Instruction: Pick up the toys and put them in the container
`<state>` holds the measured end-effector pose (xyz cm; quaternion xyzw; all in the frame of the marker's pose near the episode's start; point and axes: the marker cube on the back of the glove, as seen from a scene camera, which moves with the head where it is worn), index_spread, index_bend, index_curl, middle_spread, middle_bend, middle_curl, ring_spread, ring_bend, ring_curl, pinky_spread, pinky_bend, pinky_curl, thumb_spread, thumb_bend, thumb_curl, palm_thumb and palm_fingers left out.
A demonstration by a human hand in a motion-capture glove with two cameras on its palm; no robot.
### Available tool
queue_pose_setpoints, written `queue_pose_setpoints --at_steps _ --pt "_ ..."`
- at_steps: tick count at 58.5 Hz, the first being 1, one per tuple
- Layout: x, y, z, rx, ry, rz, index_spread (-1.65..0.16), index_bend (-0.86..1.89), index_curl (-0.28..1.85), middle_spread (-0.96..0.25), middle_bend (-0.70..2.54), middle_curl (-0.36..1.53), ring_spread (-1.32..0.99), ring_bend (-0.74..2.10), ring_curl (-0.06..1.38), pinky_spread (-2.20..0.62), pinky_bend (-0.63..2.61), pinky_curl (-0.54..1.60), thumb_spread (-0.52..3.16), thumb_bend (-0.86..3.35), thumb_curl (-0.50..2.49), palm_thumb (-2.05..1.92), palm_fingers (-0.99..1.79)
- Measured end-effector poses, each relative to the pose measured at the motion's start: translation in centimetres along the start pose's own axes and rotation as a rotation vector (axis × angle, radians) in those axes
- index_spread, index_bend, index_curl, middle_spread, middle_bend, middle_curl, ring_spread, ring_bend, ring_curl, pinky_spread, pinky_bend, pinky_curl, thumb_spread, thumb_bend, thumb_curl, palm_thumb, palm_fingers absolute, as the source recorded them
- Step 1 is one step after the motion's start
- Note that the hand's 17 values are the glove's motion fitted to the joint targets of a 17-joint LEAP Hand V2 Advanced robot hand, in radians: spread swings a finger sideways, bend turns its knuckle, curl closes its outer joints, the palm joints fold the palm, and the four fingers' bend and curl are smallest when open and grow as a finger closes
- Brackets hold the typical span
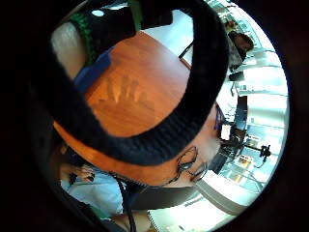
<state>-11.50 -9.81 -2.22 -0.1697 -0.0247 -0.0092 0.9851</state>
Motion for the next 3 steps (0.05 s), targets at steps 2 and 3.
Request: queue_pose_setpoints --at_steps 2,3 --pt "0.68 0.29 0.08 0.005 -0.009 0.002 -0.31 0.18 0.33 0.01 0.15 0.22 -0.01 0.24 0.32 0.05 0.89 0.30 1.48 -0.01 0.30 0.00 -0.07" --pt "0.84 0.37 0.11 0.006 -0.012 0.002 -0.31 0.19 0.33 0.01 0.15 0.22 -0.01 0.24 0.32 0.05 0.88 0.30 1.48 -0.01 0.30 0.00 -0.07"
